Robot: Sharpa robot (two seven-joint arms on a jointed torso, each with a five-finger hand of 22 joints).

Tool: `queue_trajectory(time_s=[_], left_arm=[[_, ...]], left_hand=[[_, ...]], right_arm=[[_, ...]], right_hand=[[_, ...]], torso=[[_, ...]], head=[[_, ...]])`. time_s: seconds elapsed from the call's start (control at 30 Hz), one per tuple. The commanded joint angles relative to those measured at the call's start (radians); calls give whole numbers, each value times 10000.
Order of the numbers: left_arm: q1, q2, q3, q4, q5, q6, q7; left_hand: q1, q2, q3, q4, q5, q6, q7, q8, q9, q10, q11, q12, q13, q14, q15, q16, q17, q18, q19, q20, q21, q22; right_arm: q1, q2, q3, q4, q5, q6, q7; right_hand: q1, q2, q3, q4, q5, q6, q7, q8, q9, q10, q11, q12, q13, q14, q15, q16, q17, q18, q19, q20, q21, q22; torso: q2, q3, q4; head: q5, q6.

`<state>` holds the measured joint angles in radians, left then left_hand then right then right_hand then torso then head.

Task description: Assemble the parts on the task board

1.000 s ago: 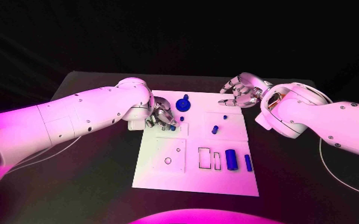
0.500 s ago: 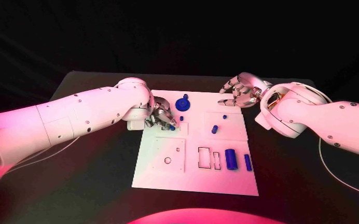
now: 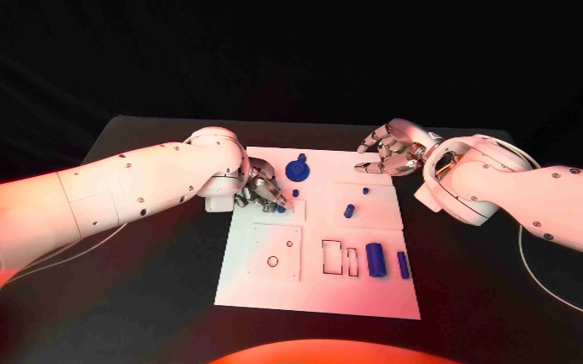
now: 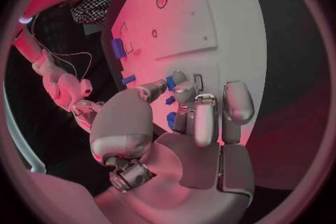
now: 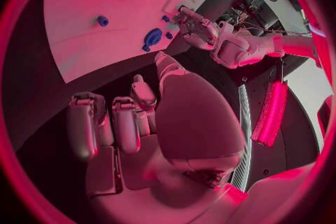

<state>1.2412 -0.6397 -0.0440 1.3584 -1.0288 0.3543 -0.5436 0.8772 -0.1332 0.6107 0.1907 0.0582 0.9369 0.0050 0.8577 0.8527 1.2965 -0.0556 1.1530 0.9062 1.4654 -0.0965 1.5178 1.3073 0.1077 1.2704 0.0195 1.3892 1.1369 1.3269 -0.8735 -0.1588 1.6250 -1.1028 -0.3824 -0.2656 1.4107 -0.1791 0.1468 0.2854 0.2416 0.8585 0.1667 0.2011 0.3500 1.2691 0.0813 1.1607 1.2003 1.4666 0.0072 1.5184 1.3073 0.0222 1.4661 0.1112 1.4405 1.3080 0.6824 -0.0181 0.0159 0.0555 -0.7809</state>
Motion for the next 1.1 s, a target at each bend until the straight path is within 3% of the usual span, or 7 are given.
queue_trajectory(time_s=[0.03, 0.3, 0.6, 0.77, 0.93, 1.0, 1.1], left_arm=[[0, -39, 16, 78, -108, -52, 6], [0, -199, 182, 281, -137, -192, 20], [40, -427, 476, 628, 479, -441, 46], [160, -594, 582, 765, 847, -580, 66], [427, -786, 639, 646, 1076, -915, 152], [569, -807, 649, 467, 1162, -1107, 198], [727, -757, 656, 111, 1184, -1365, 264]], left_hand=[[9, -89, -164, 67, -41, 59, 10, -79, 24, 91, -6, 30, 17, 782, -92, 53, 1572, -163, 62, -39, -26, 18], [88, -161, -522, 347, -39, 45, 8, -123, 66, 76, -10, 19, 10, 772, -98, 36, 1534, -154, 39, -37, -50, -18], [347, -306, -885, 607, -38, -183, 75, -294, 85, -151, 42, -212, -303, 695, -65, -104, 1246, -134, -37, -8, -113, -125], [817, -337, -1212, 886, -29, -423, 262, -831, -128, -533, 205, -610, -834, 637, 70, -220, 1028, -67, -285, 91, -299, -457], [1871, -254, -1489, 905, -13, -1466, 1016, -2809, -1218, -1741, 853, -1685, -2324, 395, 625, -545, 398, 93, -942, 485, -796, -1305], [2363, -234, -1492, 857, -6, -1634, 1231, -3283, -1562, -2250, 1048, -2043, -2788, 259, 805, -702, 83, 159, -1176, 656, -986, -1609], [2567, -233, -1525, 885, -3, -1680, 1305, -3505, -1749, -2321, 1114, -2033, -2829, 218, 866, -747, -23, 183, -1227, 731, -1041, -1689]], right_arm=[[-12, 5, -1, -5, -115, 92, 78], [-23, 13, -1, -41, -115, 83, 79], [-40, 27, -2, -107, -115, 57, 84], [-46, 25, -2, -122, -115, 56, 87], [-48, 8, -3, -139, -109, 37, 97], [-49, -2, -3, -144, -102, 18, 108], [-49, -11, -3, -148, -93, -13, 125]], right_hand=[[-75, -5, 45, 38, -1, 35, -36, 45, -11, -42, -38, -24, -21, 764, -41, -55, 1545, 88, 405, -32, -39, 2006], [-75, -5, 45, 38, -1, 35, -36, 45, -11, -42, -38, -24, -21, 764, -41, -55, 1545, 88, 405, -32, -39, 2006], [-88, -7, 45, 43, -8, 26, -35, 46, -14, -46, -37, -29, -27, 760, -40, -65, 1527, 91, 397, -32, -57, 1998], [-97, -7, 44, 45, -11, 22, -34, 47, -16, -48, -36, -32, -30, 759, -40, -67, 1525, 93, 394, -32, -64, 1996], [-97, -7, 44, 45, -11, 22, -34, 47, -16, -48, -36, -32, -30, 759, -40, -67, 1525, 93, 394, -32, -64, 1996], [-110, -7, 44, 48, -12, 16, -33, 49, -18, -53, -35, -38, -36, 758, -39, -70, 1520, 95, 389, -32, -76, 1991], [-110, -7, 44, 48, -12, 16, -33, 49, -18, -53, -35, -38, -36, 758, -39, -70, 1520, 95, 389, -32, -76, 1991]], torso=[[-3, 2, 7], [-14, 8, 5], [-19, 18, 4], [-14, 23, 0], [-7, 23, 1], [-3, 26, 6], [7, 17, -4]], head=[[0, 17], [19, 75], [39, 190], [58, 262], [67, 320], [78, 344], [93, 407]])
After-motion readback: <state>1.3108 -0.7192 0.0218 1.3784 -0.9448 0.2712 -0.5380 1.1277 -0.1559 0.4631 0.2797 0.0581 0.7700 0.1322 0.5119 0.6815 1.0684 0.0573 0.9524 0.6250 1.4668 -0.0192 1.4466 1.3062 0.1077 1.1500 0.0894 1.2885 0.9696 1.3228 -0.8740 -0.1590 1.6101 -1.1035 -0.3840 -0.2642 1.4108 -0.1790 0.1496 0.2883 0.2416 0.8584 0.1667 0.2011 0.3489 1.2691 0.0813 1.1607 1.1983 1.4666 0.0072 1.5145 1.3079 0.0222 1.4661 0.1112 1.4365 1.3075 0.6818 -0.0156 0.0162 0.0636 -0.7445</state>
